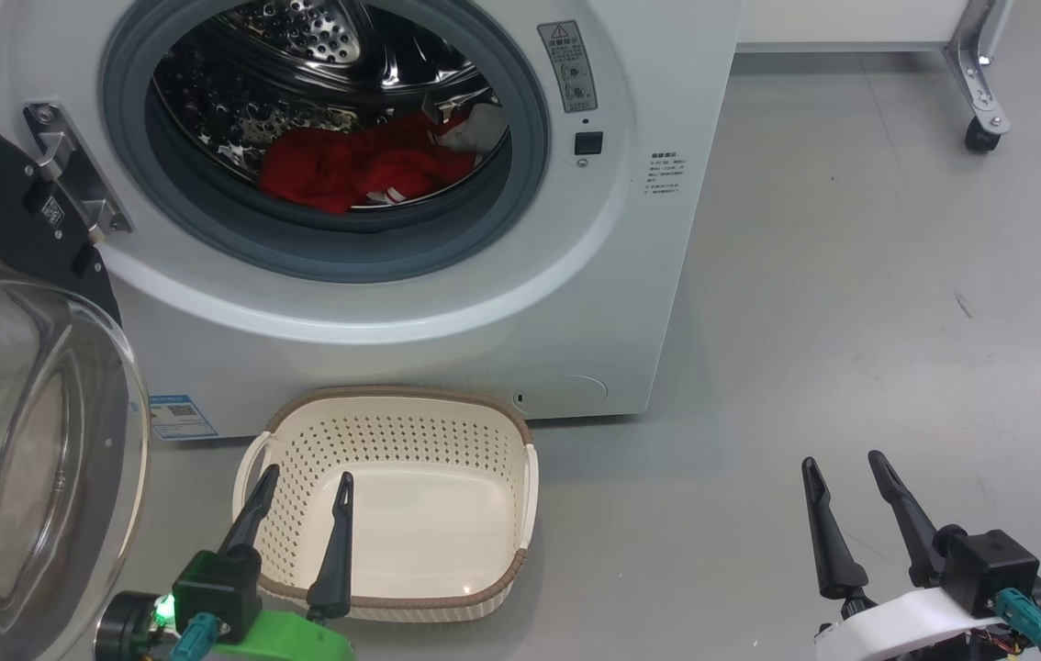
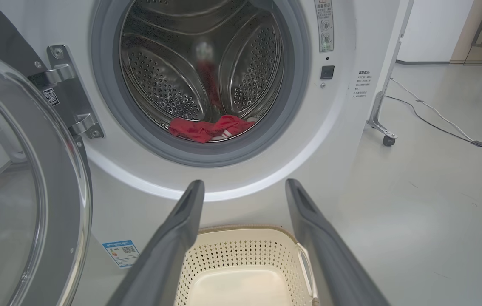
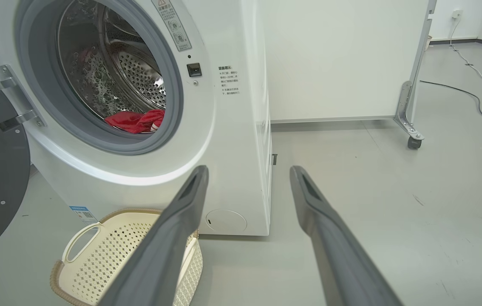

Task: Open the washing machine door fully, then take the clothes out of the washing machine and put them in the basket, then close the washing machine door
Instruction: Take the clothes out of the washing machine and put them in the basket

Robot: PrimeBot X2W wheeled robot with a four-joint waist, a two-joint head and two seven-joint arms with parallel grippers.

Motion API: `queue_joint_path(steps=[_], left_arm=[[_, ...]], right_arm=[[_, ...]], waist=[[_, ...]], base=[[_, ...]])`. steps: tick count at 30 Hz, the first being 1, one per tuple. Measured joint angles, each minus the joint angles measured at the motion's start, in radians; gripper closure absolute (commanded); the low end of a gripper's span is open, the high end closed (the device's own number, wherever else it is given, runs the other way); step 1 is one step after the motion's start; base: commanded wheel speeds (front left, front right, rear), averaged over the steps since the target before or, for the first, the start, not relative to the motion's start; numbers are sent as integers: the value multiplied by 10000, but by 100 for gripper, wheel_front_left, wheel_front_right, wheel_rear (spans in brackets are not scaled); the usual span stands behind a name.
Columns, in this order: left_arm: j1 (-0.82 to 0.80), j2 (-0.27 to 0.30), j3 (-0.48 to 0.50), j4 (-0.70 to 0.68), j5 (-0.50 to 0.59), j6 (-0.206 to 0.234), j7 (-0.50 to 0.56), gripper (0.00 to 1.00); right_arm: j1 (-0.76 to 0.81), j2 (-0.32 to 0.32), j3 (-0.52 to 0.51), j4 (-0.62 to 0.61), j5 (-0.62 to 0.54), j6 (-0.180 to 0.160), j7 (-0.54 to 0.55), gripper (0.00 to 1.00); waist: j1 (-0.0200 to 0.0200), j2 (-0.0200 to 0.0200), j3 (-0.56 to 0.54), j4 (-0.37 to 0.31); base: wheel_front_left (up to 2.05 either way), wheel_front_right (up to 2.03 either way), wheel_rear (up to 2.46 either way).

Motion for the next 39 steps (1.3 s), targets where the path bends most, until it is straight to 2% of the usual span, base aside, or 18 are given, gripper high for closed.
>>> queue_joint_path(steps=[13,26,32,39], left_arm=[[-405,-10,-86,-38,-38,-2,96,0],[-1767,-63,-301,343,-395,-192,466,0],[-2675,-88,-38,863,-1009,-351,1189,0],[-3968,21,360,1450,-1561,-546,2627,0]], right_arm=[[-33,-2,27,-207,0,2,0,0],[-650,-4,163,-715,-12,10,0,0],[-1074,-8,276,-930,0,21,0,0],[-1620,-13,485,-1045,330,61,0,0]], waist=[[0,0,422,-27],[0,0,1677,-216],[0,0,2435,-446],[0,0,3364,-822]], base=[[0,0,0],[0,0,0],[0,0,0],[0,0,0]])
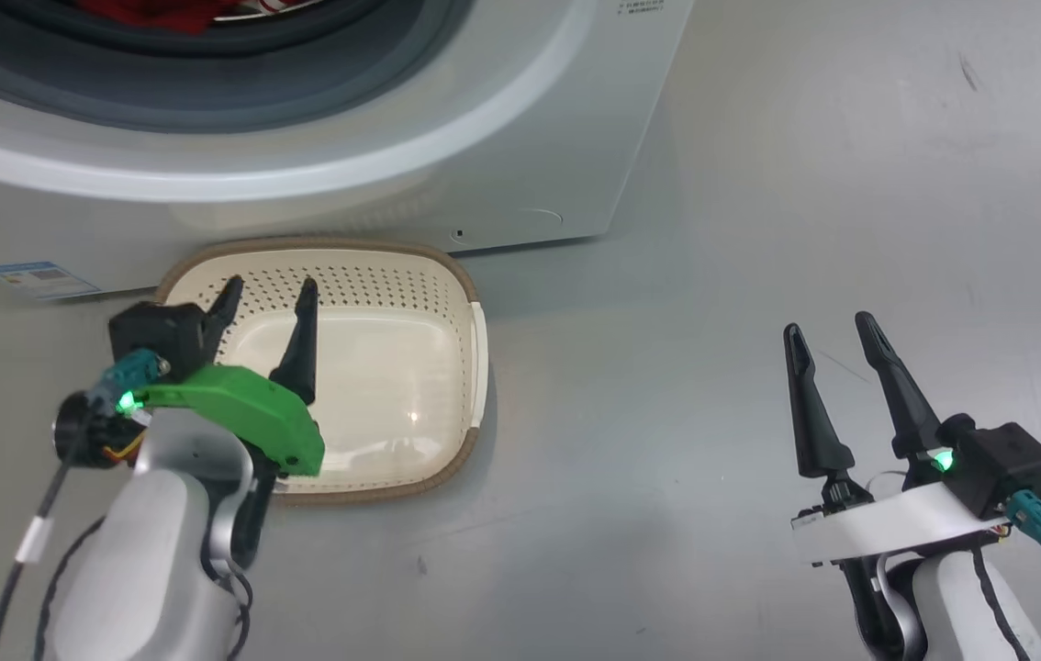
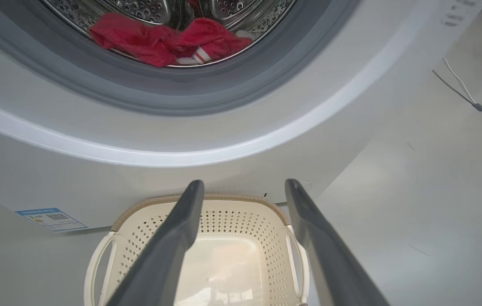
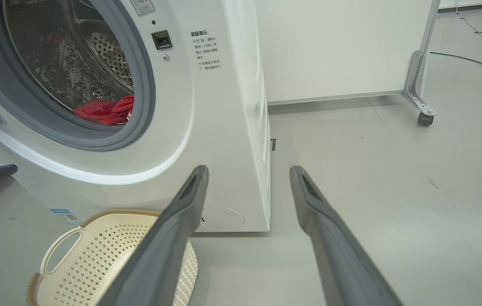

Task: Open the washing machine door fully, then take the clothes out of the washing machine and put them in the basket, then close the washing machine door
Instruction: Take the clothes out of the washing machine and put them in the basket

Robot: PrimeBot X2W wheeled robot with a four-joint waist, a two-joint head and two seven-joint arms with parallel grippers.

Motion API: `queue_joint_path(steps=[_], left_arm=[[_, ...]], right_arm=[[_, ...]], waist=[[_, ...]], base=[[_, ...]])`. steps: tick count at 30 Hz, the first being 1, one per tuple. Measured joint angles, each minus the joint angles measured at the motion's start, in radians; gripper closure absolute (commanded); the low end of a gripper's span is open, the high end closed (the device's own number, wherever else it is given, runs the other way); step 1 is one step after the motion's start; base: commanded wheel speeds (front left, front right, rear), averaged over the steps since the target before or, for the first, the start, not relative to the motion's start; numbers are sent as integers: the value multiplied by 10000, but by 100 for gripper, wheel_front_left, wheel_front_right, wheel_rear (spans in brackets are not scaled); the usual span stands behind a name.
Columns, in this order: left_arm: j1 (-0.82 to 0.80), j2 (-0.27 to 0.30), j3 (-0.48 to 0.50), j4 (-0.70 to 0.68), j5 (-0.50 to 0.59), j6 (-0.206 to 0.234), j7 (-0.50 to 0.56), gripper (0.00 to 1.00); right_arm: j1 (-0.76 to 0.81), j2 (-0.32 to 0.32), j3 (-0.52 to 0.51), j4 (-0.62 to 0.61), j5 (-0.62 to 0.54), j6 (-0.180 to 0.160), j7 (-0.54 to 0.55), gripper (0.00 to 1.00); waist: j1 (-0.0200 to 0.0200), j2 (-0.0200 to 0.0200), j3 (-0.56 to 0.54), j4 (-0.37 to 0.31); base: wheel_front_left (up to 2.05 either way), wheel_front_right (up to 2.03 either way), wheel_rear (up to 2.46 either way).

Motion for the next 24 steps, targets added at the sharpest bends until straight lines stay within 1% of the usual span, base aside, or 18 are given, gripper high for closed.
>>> queue_joint_path(steps=[7,14,19,24], left_arm=[[-1588,800,370,207,-146,-176,1198,0],[-3025,1417,619,328,-408,-439,2435,0],[-4141,1868,832,297,-472,-453,3183,0],[-5052,2242,1101,198,-470,-449,3561,0]], right_arm=[[-633,-8,257,-71,337,4,0,0],[-1007,-15,500,-65,830,4,0,0],[-1232,-15,719,-46,1091,4,0,0],[-1403,-15,922,-42,1360,4,0,0]], waist=[[0,0,881,-485],[0,0,1527,-1074],[0,0,1946,-1440],[0,0,2256,-1708]], base=[[0,0,0],[0,0,0],[0,0,0],[0,0,0]])
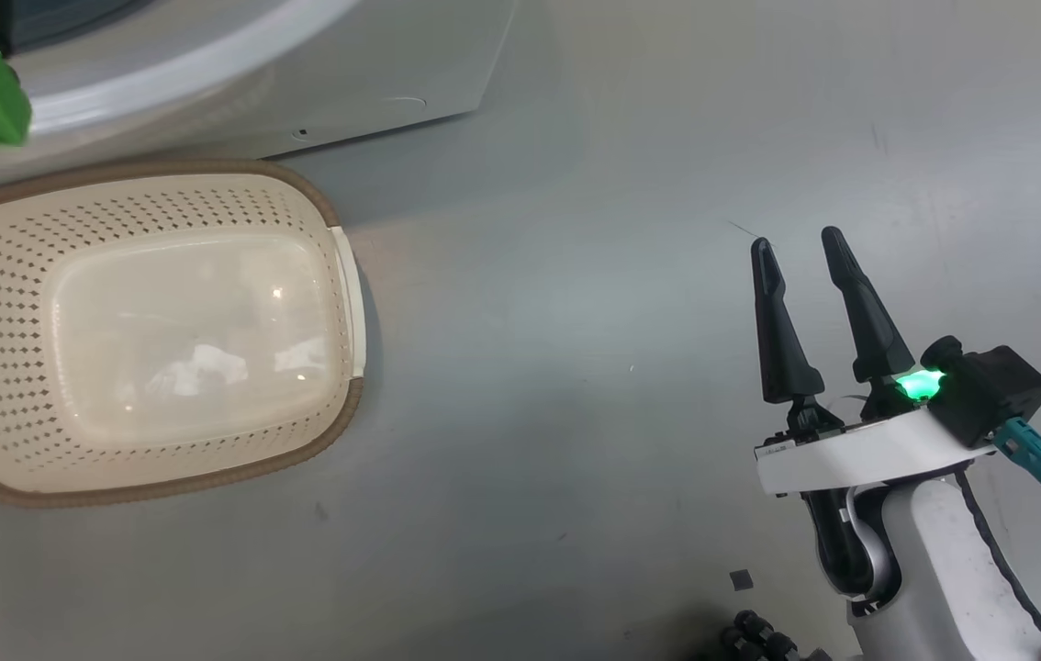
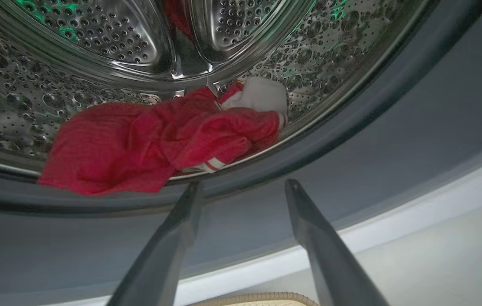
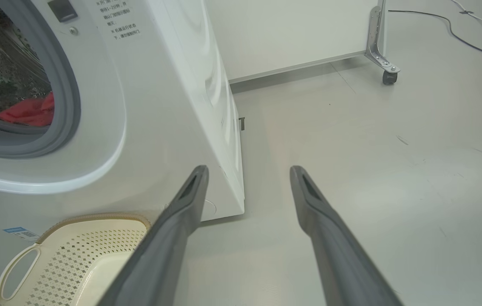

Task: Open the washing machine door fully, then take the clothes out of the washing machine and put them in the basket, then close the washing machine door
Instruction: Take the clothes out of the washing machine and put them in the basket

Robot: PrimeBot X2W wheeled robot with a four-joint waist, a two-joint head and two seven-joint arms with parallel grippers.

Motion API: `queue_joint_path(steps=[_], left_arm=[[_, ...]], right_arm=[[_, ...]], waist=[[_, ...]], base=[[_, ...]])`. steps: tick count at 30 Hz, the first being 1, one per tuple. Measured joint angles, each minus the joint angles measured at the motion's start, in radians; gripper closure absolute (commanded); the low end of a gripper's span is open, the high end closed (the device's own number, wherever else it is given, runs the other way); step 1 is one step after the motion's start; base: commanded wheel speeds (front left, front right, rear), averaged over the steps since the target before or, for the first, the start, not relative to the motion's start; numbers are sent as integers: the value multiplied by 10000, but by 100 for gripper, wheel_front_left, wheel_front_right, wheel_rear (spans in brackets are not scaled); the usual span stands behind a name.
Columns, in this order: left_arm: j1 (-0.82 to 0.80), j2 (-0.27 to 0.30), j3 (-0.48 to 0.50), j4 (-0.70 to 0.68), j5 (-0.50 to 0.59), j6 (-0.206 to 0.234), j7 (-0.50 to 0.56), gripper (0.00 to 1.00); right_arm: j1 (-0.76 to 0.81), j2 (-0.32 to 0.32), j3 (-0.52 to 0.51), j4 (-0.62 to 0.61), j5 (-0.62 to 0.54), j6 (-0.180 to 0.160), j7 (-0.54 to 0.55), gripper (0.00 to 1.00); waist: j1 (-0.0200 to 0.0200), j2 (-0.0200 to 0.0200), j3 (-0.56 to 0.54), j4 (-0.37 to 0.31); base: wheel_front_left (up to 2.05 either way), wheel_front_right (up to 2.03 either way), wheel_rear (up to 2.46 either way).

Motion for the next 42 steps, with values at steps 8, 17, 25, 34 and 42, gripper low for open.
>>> queue_joint_path(steps=[8,17,25,34,42], left_arm=[[-1631,648,566,-65,17,167,602,0],[-2753,1208,807,313,104,278,1218,0],[-3112,1486,779,997,178,313,1868,0],[-3362,1718,686,1655,552,577,2353,0],[-3714,1718,614,1843,571,688,2431,100]], right_arm=[[-431,2,343,-8,372,-2,0,0],[-888,2,719,-17,853,-4,0,0],[-1160,6,909,-2,1147,-4,0,0],[-1322,10,922,86,1298,-6,0,0],[-1510,12,945,134,1300,-6,0,0]], waist=[[0,0,599,-498],[1,0,1233,-1083],[1,0,1660,-1586],[1,0,1899,-1877],[1,0,1963,-1904]], base=[[0,0,0],[0,0,0],[0,0,0],[0,0,0],[0,0,0]])
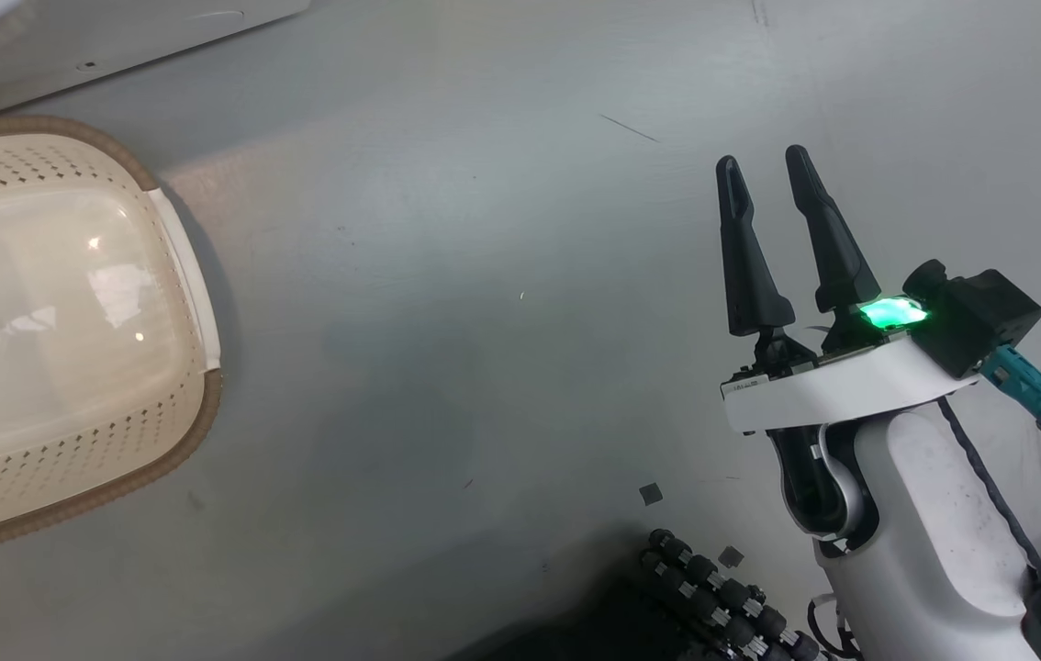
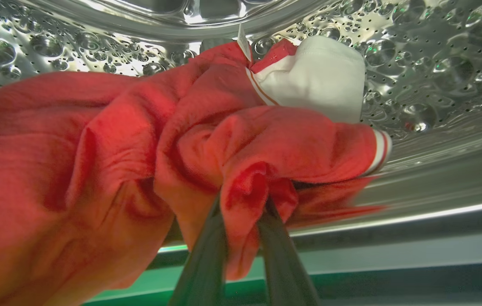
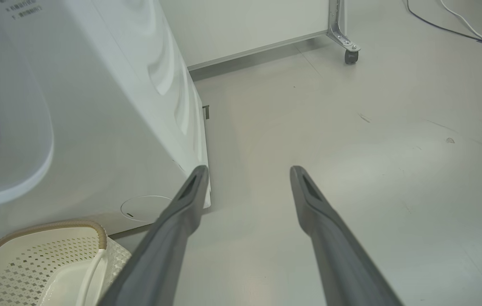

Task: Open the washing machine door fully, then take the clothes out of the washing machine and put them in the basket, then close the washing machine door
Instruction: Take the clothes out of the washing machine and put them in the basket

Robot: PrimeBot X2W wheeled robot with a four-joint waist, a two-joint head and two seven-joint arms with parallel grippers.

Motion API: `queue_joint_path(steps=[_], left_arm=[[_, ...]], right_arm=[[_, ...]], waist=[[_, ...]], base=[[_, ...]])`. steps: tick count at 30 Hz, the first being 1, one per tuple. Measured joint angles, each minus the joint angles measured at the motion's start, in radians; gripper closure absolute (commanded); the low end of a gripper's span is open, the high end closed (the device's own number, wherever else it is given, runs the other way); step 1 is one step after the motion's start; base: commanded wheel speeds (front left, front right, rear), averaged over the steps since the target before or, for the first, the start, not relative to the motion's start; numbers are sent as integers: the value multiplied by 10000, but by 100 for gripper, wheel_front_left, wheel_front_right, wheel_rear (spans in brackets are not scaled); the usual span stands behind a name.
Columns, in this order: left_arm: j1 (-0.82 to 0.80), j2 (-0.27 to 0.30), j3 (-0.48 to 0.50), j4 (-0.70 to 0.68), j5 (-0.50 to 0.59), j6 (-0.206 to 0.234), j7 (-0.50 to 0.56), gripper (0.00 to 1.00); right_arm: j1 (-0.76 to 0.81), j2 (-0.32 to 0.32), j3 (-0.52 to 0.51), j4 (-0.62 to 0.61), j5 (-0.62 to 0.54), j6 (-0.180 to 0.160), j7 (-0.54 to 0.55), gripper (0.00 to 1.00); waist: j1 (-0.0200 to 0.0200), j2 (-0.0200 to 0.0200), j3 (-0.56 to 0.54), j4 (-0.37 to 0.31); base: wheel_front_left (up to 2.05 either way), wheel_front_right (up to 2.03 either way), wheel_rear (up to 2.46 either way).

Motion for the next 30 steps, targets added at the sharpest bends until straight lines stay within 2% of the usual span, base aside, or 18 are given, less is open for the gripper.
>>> queue_joint_path(steps=[8,14,30], left_arm=[[-18,-104,-2,50,-4,-2,-324,100],[-10,-422,-142,65,-6,-79,-943,100],[1174,-1482,-332,-351,-31,-341,-3335,100]], right_arm=[[-54,-2,-25,75,-29,0,0,0],[-161,-2,-257,161,-316,-2,0,0],[-168,-12,-617,447,-1599,4,0,0]], waist=[[0,0,13,77],[-1,0,-57,262],[-1,0,-603,1105]], base=[[0,0,0],[0,0,0],[0,0,0]])
